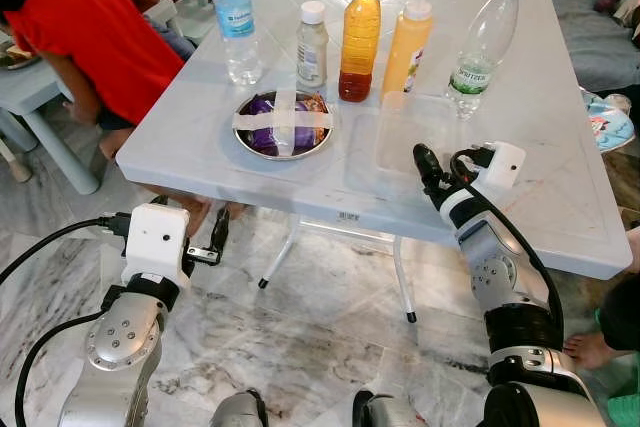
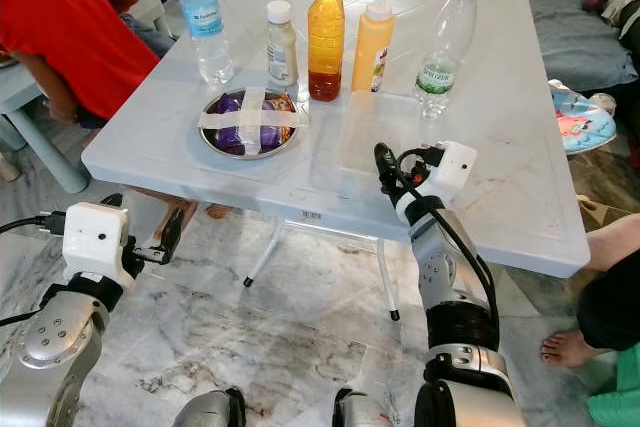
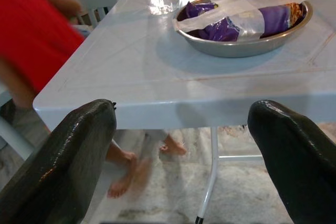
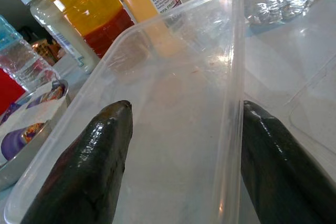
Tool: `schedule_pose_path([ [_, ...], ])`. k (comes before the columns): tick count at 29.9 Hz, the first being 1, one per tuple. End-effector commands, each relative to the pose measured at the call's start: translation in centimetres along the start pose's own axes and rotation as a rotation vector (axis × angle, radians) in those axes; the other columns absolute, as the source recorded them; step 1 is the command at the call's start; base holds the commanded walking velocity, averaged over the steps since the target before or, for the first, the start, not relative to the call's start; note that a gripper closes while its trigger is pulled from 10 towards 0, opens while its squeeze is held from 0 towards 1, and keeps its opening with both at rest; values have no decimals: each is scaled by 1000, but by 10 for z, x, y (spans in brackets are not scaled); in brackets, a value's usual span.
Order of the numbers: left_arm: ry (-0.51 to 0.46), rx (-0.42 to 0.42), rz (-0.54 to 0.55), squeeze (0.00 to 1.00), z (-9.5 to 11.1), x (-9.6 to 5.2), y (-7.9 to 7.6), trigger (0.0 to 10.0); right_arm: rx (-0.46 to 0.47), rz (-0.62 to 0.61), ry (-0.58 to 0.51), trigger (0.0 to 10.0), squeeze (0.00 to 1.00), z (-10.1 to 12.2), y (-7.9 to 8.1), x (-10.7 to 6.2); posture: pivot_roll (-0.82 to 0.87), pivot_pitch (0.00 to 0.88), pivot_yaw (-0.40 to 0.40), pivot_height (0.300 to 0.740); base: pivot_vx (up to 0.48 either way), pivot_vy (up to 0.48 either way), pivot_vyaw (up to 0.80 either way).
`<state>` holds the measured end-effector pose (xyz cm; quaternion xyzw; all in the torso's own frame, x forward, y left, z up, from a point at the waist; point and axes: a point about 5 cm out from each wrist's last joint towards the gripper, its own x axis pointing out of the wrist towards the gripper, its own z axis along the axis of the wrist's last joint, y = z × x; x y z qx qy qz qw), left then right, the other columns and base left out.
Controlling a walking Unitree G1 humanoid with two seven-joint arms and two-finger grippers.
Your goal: Restocking fridge
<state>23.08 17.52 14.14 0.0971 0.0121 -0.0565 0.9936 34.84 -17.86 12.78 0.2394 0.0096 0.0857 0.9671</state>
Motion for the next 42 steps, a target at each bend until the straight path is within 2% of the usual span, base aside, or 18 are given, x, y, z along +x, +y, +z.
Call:
schedule_pose_path([
  [1,4,2,1,0,0,0,-1,10000,12,4,14,0,0,-2,2,0,145,162,12,740,0,0,0],
  [11,-4,15,-5,0,0,-1,-3,10000,47,-7,-12,0,0,-2,8,-2,147,158,8,740,0,0,0],
  [19,-13,24,-2,0,3,1,-1,10000,46,-14,-54,0,0,10,15,3,148,156,8,740,0,0,0],
  [20,-17,28,-2,0,4,2,-1,10000,50,-14,-62,1137,0,12,16,4,150,157,6,740,0,0,0],
  [21,-21,31,-2,0,5,3,-1,10000,52,-13,-66,3098,0,13,18,4,149,160,5,740,0,0,0],
  [22,-25,35,-2,0,6,3,-1,10000,54,-12,-69,9294,0,15,19,5,150,160,5,740,0,0,0],
  [23,-25,35,-2,0,6,3,-1,10000,54,-12,-69,9294,0,15,19,5,150,160,5,740,0,0,0],
  [24,-34,42,-2,0,8,5,0,10000,61,-15,-77,10000,0,18,23,6,149,164,3,740,0,0,0],
  [31,-40,40,1,0,9,5,-3,10000,38,-72,-87,10000,0,23,30,6,138,163,-5,740,0,0,0],
  [34,-40,35,-1,0,8,4,-6,10000,75,-84,-95,10000,0,22,32,4,134,163,-8,740,0,0,0],
  [35,-39,32,-2,0,8,5,-7,10000,67,-33,-119,10000,0,23,36,3,132,160,-10,740,0,0,0],
  [38,-37,27,-4,0,6,6,-8,10000,-28,-37,-116,10000,0,19,39,1,126,153,-13,740,0,0,0],
  [40,-37,25,-4,0,6,6,-8,10000,-39,-23,-103,10000,0,17,42,-2,123,149,-15,740,0,0,0],
  [42,-37,23,-4,0,5,7,-8,10000,52,22,-86,10000,0,14,46,-6,117,147,-20,740,0,0,0],
])
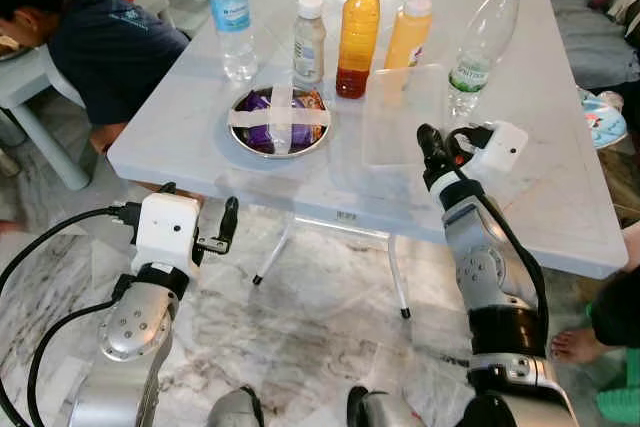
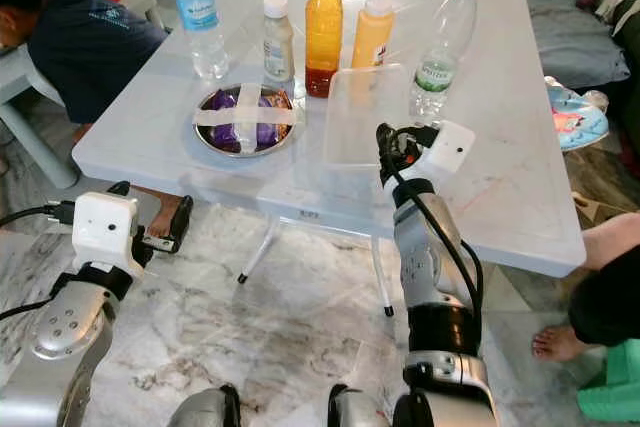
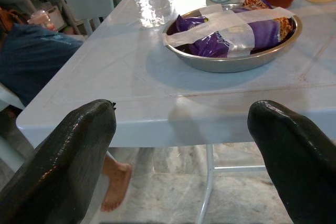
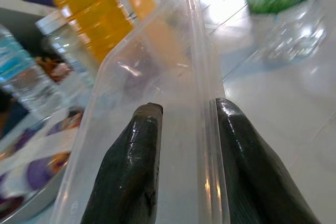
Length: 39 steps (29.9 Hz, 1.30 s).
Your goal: Restocking fridge
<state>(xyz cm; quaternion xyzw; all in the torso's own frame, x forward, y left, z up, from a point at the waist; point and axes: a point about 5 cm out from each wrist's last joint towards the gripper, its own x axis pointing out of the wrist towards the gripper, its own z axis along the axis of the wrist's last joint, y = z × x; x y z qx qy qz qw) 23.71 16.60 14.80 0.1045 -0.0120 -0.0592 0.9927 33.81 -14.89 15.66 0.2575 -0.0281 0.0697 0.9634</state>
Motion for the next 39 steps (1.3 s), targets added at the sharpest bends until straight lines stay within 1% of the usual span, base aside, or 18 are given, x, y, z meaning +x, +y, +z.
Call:
schedule_pose_path([
  [1,11,4,-4,0,-3,0,-2,10000,40,42,6,2902,0,2,6,-3,114,143,-23,740,0,0,0],
  [2,10,2,-3,0,-4,0,-2,10000,57,43,11,0,0,1,6,-5,109,139,-27,740,0,0,0],
  [5,11,-6,12,0,-5,0,-1,10000,33,26,13,0,0,-1,5,-7,101,136,-28,740,0,0,0],
  [6,12,-5,12,0,-6,0,-1,10000,27,21,14,2392,0,-2,4,-7,100,134,-28,740,0,0,0],
  [7,12,-4,11,0,-6,0,-1,10000,24,18,14,2392,0,-2,4,-7,100,134,-28,740,0,0,0],
  [8,9,1,16,0,-6,1,0,10000,10,21,17,10000,0,-2,5,-7,98,132,-28,740,0,0,0],
  [13,-5,0,60,0,-4,8,3,10000,11,35,21,10000,0,-1,8,-9,87,130,-38,740,0,0,0],
  [20,-45,-5,49,0,2,14,-4,10000,-26,34,33,10000,0,-4,13,-13,75,125,-41,740,0,0,0],
  [21,-41,-8,50,0,1,13,-4,10000,-12,29,31,9412,0,-5,12,-15,74,124,-43,740,0,0,0],
  [22,-41,-8,50,0,1,13,-4,10000,-12,29,31,9412,0,-5,12,-15,74,124,-43,740,0,0,0],
  [23,-35,-11,52,0,-1,13,-4,10000,1,27,30,3490,0,-6,11,-17,72,123,-43,740,0,0,0],
  [24,-29,-13,54,0,-3,12,-4,10000,-17,27,35,3882,0,-6,10,-18,71,123,-43,740,0,0,0],
  [25,-29,-13,54,0,-3,12,-4,10000,-17,27,35,3882,0,-6,10,-18,71,123,-43,740,0,0,0],
  [26,-25,-15,55,0,-4,12,-5,10000,-30,22,38,9059,0,-6,10,-19,70,122,-44,740,0,0,0],
  [27,-18,-20,58,0,-6,12,-5,10000,-48,16,42,10000,0,-7,8,-20,70,119,-45,740,-311,0,0],
  [33,1,-26,58,0,-10,10,-9,10000,-158,61,38,10000,0,-9,9,-24,73,107,-48,740,-369,0,0],
  [36,4,-27,61,0,-11,10,-9,10000,-206,42,56,10000,0,-12,8,-27,74,99,-52,740,-426,0,0],
  [39,5,-30,65,0,-12,10,-9,10000,-221,36,62,10000,0,-13,7,-29,74,96,-54,740,-469,0,0],
])
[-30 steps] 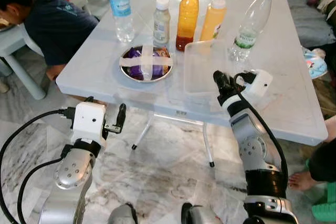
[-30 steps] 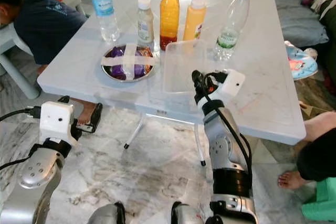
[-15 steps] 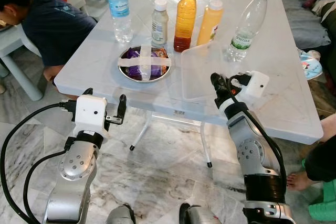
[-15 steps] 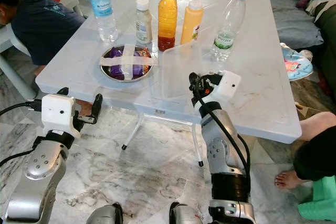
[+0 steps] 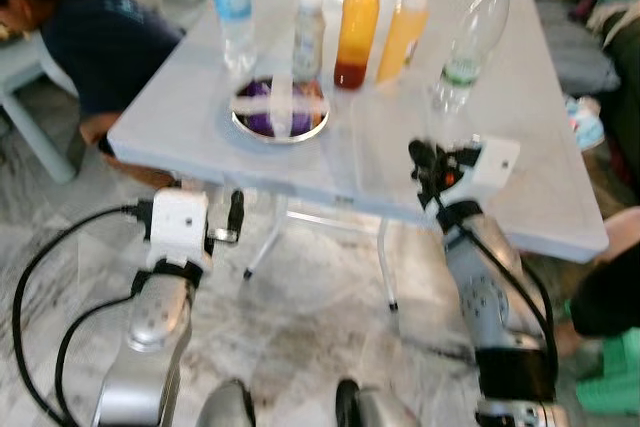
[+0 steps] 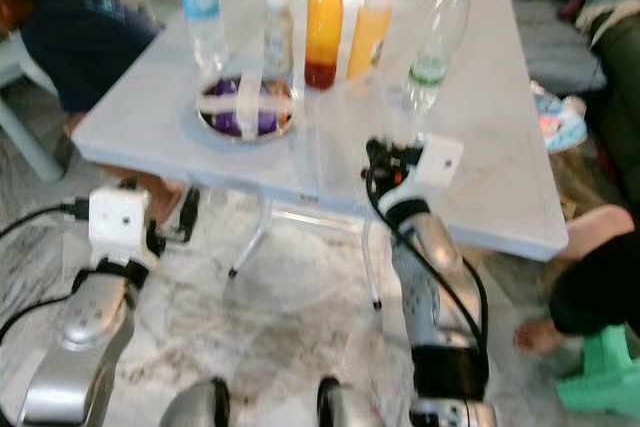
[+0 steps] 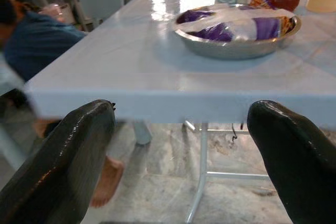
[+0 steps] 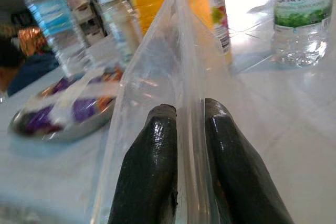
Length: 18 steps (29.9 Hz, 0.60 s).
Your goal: Restocking fridge
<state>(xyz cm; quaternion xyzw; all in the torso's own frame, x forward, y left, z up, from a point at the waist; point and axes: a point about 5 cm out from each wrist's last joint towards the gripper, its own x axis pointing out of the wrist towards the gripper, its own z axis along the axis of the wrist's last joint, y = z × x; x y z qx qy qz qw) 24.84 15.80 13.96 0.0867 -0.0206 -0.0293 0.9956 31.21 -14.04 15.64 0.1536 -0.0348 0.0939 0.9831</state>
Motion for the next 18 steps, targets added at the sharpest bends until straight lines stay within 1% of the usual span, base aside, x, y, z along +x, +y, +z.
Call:
schedule_pose_path([
  [1,18,5,6,0,-5,-2,0,10000,-8,-13,49,10000,0,-10,-2,-5,74,96,-54,740,-480,0,0],
  [8,17,1,6,0,-6,0,-1,10000,-13,-15,41,10000,0,-10,-2,-7,68,85,-56,740,-470,0,0],
  [11,13,1,3,0,-6,1,-2,10000,-21,5,37,10000,0,-9,-1,-7,67,83,-57,740,-429,0,0],
  [15,7,3,5,0,-6,2,-2,10000,-39,41,21,10000,0,-6,2,-7,67,79,-59,740,-387,0,747],
  [18,4,11,9,0,-6,3,-2,10000,-36,43,23,10000,0,-6,2,-7,67,77,-60,740,0,0,788],
])
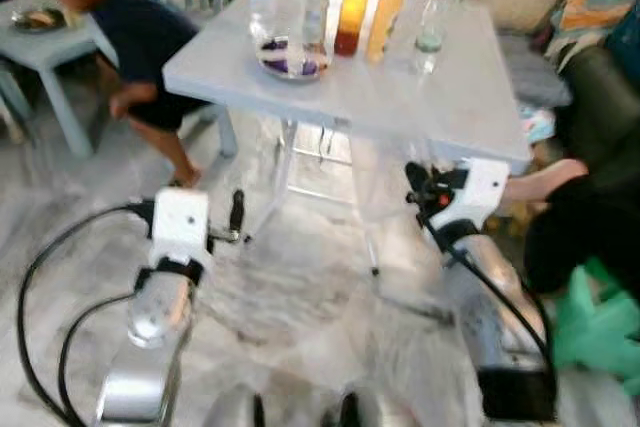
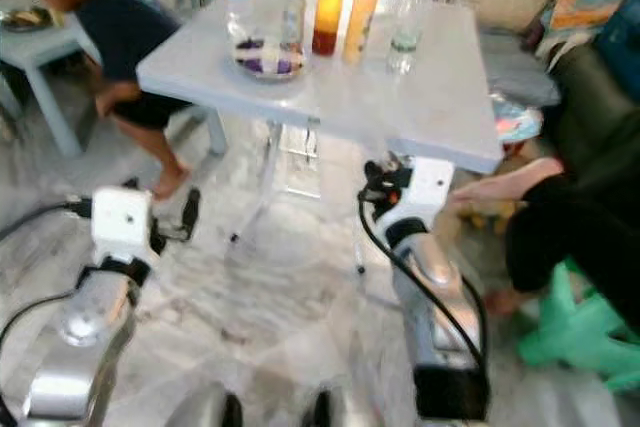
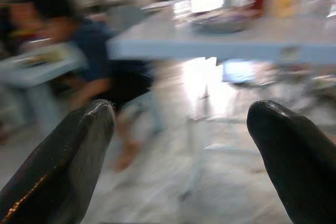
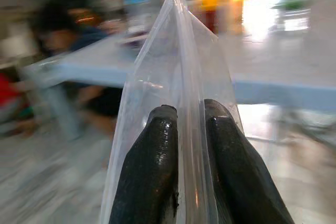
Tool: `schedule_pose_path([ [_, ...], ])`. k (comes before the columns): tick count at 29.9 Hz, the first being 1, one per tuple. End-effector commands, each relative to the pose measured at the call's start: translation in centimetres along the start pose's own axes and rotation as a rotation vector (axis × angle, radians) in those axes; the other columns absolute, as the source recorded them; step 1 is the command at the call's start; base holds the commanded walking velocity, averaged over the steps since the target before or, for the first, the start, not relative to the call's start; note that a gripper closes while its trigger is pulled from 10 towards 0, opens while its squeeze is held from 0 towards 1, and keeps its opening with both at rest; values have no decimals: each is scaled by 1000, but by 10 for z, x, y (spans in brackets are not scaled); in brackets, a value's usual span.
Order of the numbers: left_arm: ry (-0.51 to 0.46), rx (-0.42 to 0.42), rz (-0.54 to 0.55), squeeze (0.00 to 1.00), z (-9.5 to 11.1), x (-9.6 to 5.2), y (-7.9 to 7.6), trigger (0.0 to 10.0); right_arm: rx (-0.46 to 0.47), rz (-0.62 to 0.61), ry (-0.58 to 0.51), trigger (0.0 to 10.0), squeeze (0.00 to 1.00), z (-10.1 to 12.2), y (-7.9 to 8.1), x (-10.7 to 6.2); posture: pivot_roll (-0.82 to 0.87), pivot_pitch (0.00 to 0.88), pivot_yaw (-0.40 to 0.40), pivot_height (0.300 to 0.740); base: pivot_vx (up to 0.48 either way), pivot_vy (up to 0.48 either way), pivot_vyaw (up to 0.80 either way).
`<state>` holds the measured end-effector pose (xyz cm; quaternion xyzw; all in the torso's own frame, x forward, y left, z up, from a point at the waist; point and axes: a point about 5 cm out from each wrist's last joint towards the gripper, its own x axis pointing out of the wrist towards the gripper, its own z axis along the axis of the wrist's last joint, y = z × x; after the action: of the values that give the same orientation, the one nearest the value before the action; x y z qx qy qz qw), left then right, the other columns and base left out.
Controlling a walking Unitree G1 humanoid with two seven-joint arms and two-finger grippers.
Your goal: Restocking fridge
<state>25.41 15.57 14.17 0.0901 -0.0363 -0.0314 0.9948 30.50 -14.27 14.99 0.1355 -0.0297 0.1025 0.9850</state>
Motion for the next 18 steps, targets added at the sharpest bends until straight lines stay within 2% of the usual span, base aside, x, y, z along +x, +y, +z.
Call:
schedule_pose_path([
  [1,34,-1,12,0,-8,-4,0,10000,0,27,7,10000,0,-1,5,1,68,75,-61,740,0,0,788],
  [13,26,44,21,0,-10,0,8,10000,-16,68,-2,10000,0,-2,10,2,73,55,-49,740,0,0,788],
  [18,21,42,28,0,-9,3,10,10000,-30,91,-8,10000,0,-2,14,3,73,49,-41,740,0,-317,785],
])
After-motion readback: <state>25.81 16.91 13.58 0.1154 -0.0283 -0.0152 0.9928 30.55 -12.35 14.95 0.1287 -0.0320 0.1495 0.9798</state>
